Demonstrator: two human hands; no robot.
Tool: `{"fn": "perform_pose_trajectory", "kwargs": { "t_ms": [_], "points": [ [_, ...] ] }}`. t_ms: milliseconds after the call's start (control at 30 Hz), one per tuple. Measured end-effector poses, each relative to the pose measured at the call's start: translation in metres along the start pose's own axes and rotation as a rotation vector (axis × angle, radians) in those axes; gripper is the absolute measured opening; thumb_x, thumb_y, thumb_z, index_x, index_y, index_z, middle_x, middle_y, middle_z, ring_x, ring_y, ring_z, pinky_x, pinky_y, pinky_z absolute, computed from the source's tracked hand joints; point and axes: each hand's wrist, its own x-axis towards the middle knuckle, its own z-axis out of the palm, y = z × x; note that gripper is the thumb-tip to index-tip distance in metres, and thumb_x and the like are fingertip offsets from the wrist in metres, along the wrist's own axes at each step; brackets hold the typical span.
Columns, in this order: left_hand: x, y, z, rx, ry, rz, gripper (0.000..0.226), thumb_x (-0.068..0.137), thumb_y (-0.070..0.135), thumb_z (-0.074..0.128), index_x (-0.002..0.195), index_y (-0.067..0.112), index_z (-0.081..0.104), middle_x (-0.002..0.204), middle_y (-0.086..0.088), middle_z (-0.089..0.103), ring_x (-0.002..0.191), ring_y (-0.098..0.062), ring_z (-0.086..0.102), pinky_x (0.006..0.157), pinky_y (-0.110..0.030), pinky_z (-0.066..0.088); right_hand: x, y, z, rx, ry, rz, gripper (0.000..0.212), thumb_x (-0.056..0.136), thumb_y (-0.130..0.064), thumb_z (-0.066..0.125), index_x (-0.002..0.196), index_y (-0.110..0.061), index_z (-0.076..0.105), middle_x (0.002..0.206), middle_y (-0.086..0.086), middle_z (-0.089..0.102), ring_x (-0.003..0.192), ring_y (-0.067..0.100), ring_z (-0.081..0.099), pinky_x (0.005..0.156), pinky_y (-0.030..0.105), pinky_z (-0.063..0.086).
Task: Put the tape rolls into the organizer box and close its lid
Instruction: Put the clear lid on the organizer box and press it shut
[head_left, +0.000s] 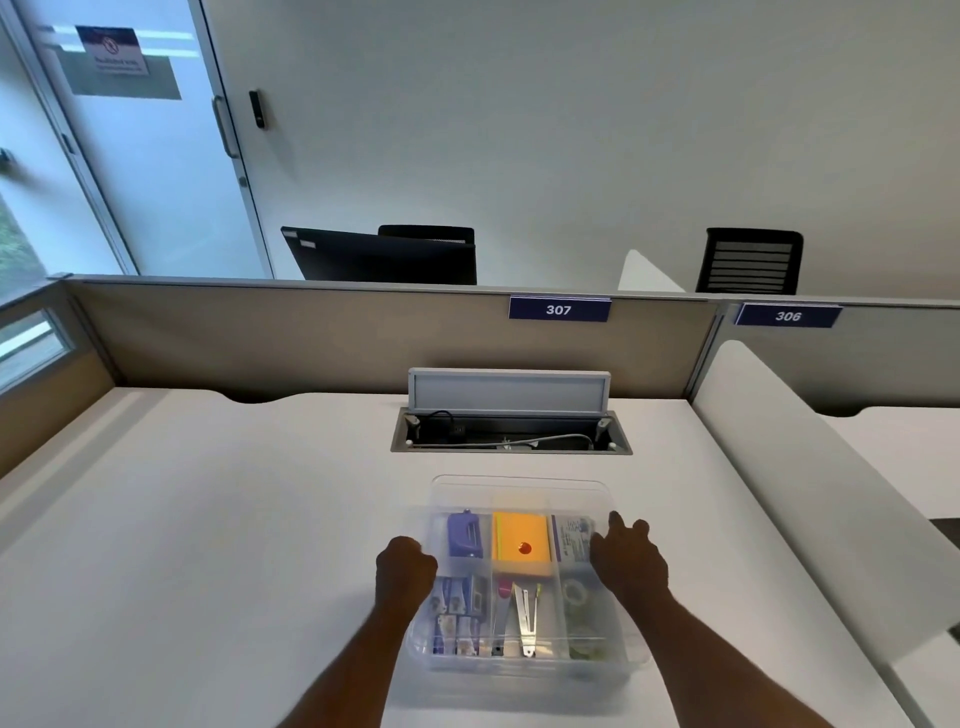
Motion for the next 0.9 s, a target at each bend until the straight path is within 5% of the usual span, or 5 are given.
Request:
{"fn": "perform_pose_trajectory", "kwargs": {
  "t_ms": [133, 400, 567, 900],
  "points": [
    [-0.002, 0.000, 0.001, 0.006, -0.019, -0.002, 0.010, 0.084, 0.005, 0.057, 0.093, 0.000, 0.059, 0.089, -0.008, 0.056, 0.093, -0.028, 0.063, 0.072, -0.026, 0.044, -0.004, 0.003, 0.003, -0.031, 0.040, -0.014, 0.045, 0.092, -0.044, 0.040, 0.126, -0.016, 0.041, 0.106, 0.012, 0.052, 0.097, 0.032, 0.064, 0.076, 0.034, 0.051],
    [-0.009, -0.012, 0.005, -0.077, -0.064, 0.001, 0.017, 0.085, 0.004, 0.055, 0.101, 0.000, 0.060, 0.113, -0.020, 0.063, 0.100, -0.032, 0.060, 0.090, -0.036, 0.050, -0.004, 0.010, 0.010, -0.064, 0.051, -0.048, 0.047, 0.092, -0.043, 0.037, 0.130, -0.016, 0.040, 0.108, 0.012, 0.060, 0.099, 0.032, 0.063, 0.081, 0.037, 0.050],
    [-0.023, -0.009, 0.008, -0.144, -0.034, 0.038, 0.042, 0.090, 0.002, 0.052, 0.131, 0.001, 0.046, 0.136, -0.015, 0.052, 0.123, -0.032, 0.050, 0.103, -0.036, 0.040, -0.008, 0.012, 0.010, -0.091, 0.070, -0.070, 0.049, 0.093, -0.045, 0.035, 0.134, -0.017, 0.036, 0.109, 0.012, 0.062, 0.099, 0.032, 0.063, 0.082, 0.035, 0.050],
    [-0.041, -0.029, 0.026, -0.080, 0.053, 0.128, 0.049, 0.094, 0.004, 0.041, 0.142, 0.007, 0.034, 0.122, -0.021, 0.057, 0.111, -0.031, 0.057, 0.096, -0.037, 0.046, -0.008, 0.030, 0.017, 0.006, -0.093, -0.066, 0.057, 0.096, -0.039, 0.028, 0.148, -0.025, 0.009, 0.107, 0.011, 0.064, 0.090, 0.027, 0.064, 0.079, 0.038, 0.051]
  ]
}}
